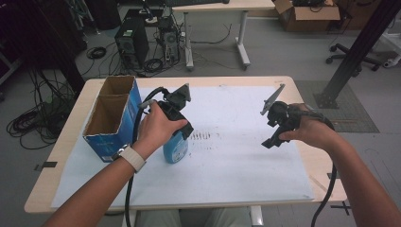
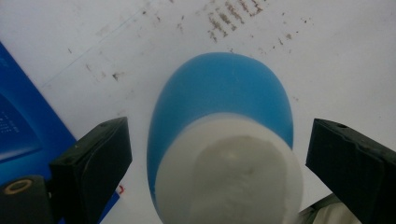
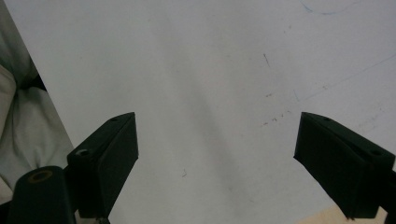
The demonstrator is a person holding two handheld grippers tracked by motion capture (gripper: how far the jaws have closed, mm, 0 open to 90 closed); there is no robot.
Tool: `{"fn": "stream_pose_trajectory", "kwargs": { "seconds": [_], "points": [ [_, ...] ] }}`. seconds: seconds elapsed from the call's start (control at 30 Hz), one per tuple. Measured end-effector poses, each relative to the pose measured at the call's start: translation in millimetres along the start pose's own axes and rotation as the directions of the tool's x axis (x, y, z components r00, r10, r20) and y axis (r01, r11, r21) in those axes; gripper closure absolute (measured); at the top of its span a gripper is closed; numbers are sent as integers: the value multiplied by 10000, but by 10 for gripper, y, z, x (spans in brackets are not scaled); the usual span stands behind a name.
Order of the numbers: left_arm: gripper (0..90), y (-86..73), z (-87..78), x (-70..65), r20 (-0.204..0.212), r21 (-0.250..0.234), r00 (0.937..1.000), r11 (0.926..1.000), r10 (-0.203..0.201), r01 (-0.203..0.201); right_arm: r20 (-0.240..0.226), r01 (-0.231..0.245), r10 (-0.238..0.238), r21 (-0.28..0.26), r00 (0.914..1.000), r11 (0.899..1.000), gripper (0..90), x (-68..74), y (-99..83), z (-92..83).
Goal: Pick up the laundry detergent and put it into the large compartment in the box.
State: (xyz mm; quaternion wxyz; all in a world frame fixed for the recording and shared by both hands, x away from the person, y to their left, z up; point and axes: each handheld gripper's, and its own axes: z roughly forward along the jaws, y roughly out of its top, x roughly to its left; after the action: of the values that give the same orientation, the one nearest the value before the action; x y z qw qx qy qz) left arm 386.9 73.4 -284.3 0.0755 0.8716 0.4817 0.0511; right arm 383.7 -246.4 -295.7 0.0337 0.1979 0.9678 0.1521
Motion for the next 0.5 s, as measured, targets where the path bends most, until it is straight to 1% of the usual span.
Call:
{"fn": "stream_pose_trajectory", "kwargs": {
  "seconds": [0.27,0.5],
  "points": [
    [73,-1,19,10,8,9,10000,10000,43,-43,1,-4,4,12,10000,10000,134,0,-3,0],
    [111,-4,26,20,48,-10,10000,10000,43,-43,14,-3,3,43,10000,10000,134,0,5,9]
  ]
}}
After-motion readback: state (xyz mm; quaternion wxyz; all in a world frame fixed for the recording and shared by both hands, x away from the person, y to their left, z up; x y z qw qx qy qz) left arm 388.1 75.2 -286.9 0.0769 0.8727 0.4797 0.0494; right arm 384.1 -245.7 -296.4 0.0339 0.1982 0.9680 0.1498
